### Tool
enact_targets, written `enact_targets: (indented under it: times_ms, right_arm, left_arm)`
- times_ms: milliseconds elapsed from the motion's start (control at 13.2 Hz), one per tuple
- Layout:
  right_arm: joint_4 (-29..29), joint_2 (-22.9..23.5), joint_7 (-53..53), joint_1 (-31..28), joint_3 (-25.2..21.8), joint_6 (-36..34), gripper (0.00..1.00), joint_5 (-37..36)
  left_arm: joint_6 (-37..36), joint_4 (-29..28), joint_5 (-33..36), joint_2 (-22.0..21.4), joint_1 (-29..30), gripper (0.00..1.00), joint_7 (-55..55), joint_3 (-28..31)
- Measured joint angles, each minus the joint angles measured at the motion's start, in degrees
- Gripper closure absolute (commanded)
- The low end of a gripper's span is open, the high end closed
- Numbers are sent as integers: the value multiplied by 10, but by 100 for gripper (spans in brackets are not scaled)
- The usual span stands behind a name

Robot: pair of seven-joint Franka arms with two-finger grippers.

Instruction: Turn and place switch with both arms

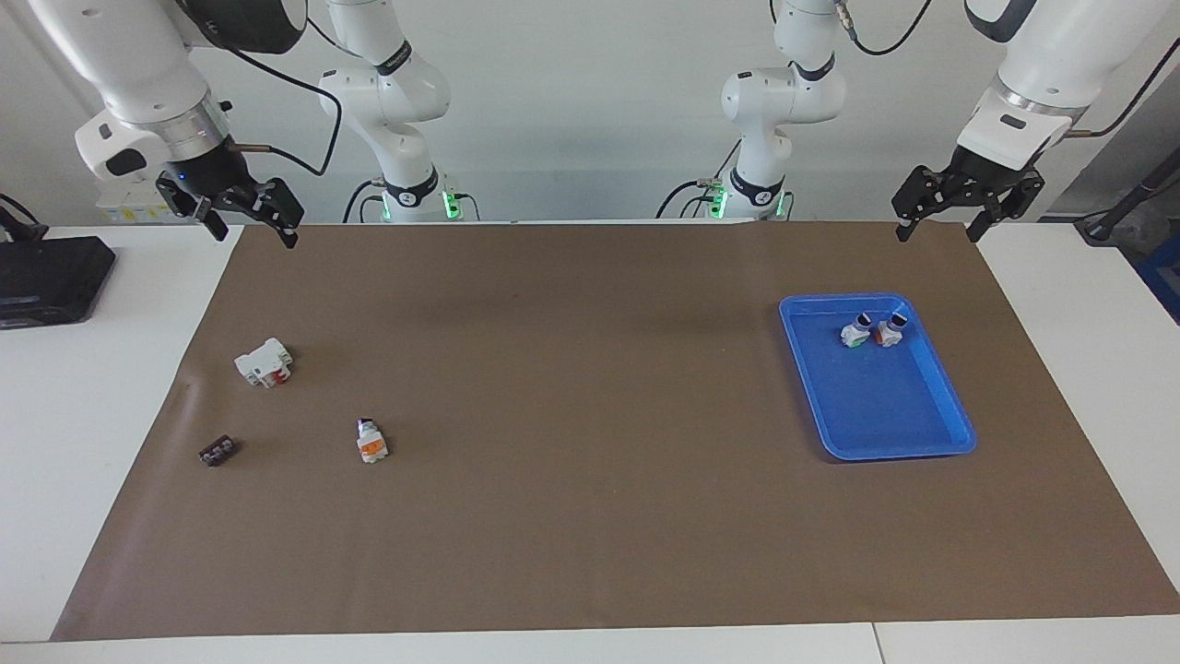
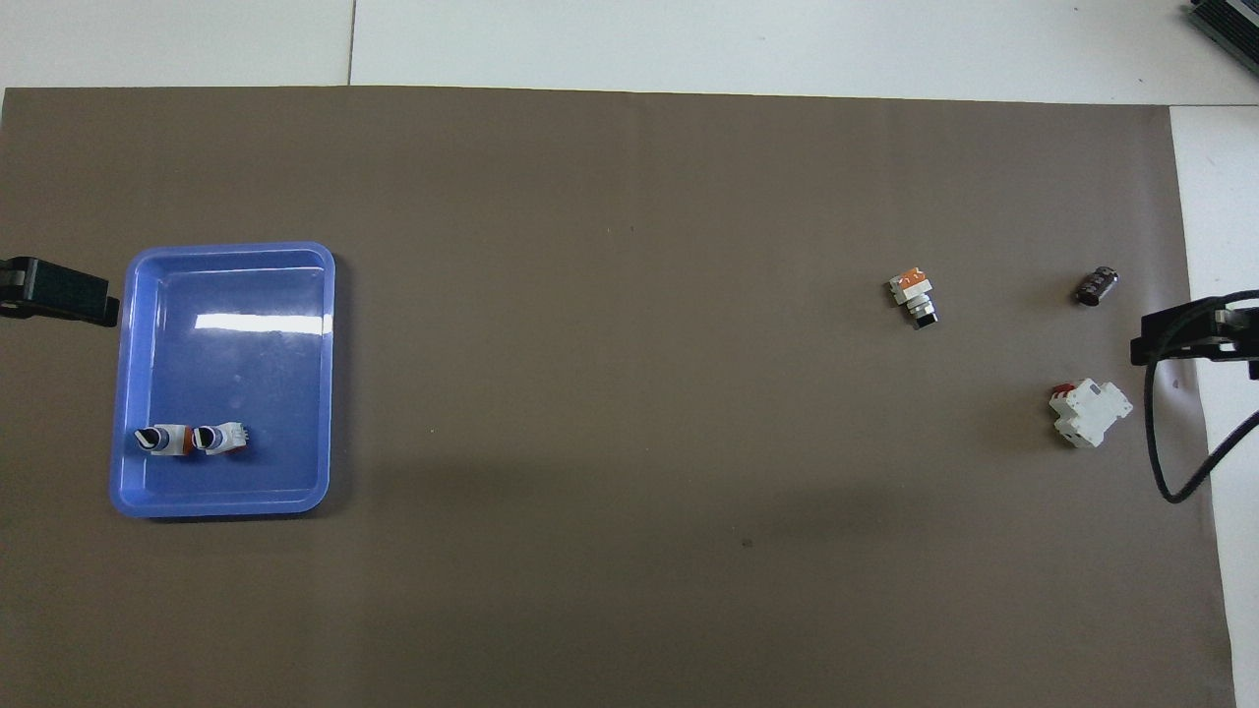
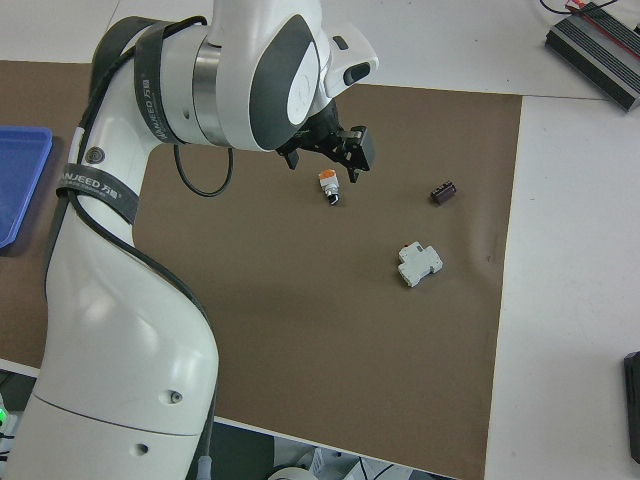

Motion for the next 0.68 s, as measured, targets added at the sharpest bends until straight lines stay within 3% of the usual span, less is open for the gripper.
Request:
enact_targets:
  times_ms: [681]
  right_arm:
    - [-7,-1,0,0,0,27,0,1]
  left_arm:
    - [8,-1,0,0,-1,0,0,2]
